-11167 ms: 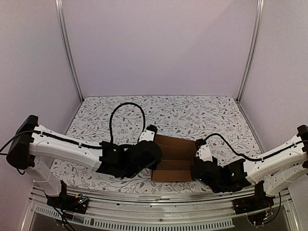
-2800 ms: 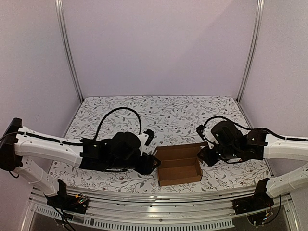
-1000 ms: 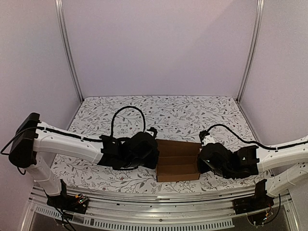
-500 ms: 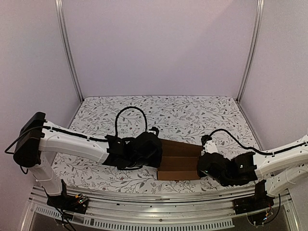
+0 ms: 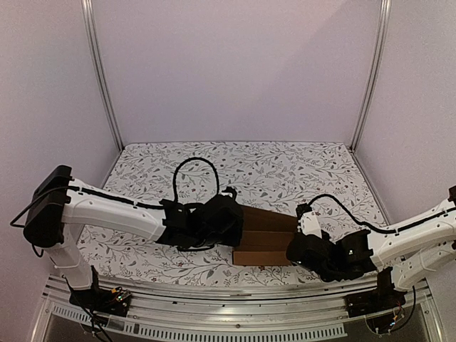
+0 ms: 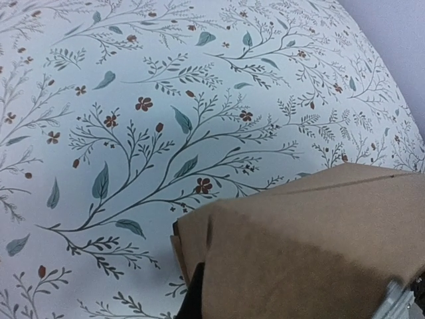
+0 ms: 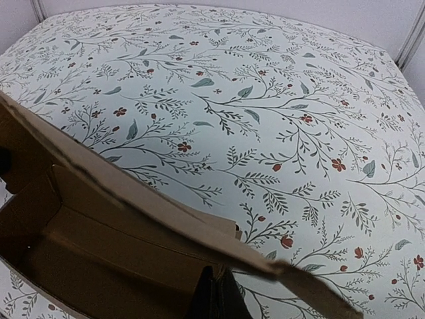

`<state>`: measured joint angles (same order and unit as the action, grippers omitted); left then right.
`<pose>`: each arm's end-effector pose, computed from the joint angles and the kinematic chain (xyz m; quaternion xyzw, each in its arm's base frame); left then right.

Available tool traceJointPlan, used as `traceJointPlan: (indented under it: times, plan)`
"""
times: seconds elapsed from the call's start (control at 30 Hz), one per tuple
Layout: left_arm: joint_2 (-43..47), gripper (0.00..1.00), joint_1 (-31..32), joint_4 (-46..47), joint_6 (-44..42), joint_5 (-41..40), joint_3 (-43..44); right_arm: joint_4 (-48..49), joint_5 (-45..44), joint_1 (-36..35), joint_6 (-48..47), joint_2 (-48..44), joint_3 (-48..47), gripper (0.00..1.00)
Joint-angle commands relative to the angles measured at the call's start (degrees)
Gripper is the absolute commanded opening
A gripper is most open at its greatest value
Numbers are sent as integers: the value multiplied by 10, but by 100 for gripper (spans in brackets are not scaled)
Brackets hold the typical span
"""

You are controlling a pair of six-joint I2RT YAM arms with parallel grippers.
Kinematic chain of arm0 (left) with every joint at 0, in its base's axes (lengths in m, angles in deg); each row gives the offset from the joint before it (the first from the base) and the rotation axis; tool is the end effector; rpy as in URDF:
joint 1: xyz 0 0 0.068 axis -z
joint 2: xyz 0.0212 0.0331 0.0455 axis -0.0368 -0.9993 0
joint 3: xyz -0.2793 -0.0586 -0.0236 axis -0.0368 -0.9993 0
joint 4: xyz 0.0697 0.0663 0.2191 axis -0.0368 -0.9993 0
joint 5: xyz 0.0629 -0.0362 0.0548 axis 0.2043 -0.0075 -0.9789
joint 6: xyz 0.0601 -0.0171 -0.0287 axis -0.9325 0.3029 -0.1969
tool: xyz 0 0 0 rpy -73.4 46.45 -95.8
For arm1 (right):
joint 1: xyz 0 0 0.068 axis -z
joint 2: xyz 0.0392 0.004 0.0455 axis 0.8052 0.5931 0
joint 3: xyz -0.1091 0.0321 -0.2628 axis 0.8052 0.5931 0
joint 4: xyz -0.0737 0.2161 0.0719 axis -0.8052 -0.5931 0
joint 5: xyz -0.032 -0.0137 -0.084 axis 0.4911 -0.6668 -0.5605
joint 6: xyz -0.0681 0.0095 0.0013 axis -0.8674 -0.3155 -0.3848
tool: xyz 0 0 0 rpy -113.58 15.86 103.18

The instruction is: Fold the paper box

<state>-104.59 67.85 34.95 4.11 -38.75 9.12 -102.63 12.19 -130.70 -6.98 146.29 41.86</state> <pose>0.1443 -0.3318 0.2057 0.0919 0.9149 -0.2038 0.3362 0.0902 0.2029 0.1906 -0.0958 0.8678 0.0548 0.4846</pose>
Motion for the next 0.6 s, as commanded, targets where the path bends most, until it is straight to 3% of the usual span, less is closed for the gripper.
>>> traceJointPlan:
  times: [0.0, 0.47, 0.57]
  plan:
    - [-30, 0, 18, 14, 10, 66, 19, 18, 31, -16, 3, 21, -13, 0]
    - [-22, 0, 26, -6, 11, 47, 7, 13, 27, -20, 5, 23, -15, 0]
    - [-21, 0, 30, -19, 11, 33, -4, 6, 27, -20, 2, 15, -18, 5]
